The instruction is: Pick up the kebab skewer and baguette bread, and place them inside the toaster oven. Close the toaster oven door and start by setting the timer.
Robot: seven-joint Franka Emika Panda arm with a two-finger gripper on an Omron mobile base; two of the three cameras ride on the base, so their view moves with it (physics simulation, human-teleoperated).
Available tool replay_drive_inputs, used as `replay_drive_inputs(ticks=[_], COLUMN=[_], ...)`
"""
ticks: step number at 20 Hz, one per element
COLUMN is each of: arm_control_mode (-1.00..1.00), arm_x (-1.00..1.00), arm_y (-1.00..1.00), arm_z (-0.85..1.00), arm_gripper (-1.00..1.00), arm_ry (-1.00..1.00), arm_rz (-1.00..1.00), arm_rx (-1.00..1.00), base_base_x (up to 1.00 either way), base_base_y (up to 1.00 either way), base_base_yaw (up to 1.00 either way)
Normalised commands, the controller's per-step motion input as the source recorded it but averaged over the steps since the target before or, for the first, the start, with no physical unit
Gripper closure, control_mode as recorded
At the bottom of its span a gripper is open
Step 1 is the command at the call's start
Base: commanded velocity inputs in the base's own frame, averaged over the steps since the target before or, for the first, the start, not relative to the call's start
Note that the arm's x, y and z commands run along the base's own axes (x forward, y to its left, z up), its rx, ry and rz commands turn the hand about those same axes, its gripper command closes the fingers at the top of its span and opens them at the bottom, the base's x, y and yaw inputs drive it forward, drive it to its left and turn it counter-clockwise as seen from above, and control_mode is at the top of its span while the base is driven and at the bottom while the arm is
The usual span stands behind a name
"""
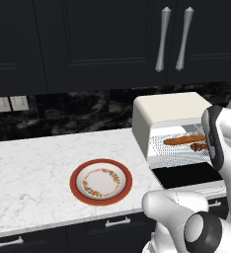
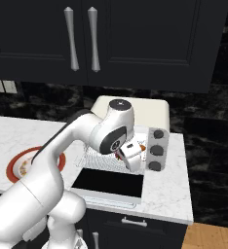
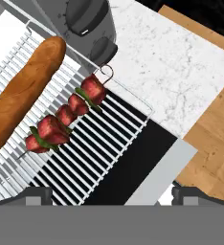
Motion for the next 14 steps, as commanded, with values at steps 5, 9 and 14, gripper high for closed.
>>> replay_drive_inputs(ticks=[5, 9, 14], arm_control_mode=[-1.00, -1.00, -1.00], arm_x=[-0.20, -0.17, -0.25], arm_y=[-0.01, 0.00, -0.14], arm_z=[0.00, -0.01, -0.20], arm_gripper=[-1.00, -1.00, -1.00], arm_ry=[-0.40, -0.44, -0.22], arm_rz=[0.57, 0.40, 0.01], arm_rx=[-0.02, -0.03, -0.23], base_base_x=[0.00, 0.00, 0.00], base_base_y=[0.00, 0.00, 0.00], base_base_yaw=[0.00, 0.00, 0.00])
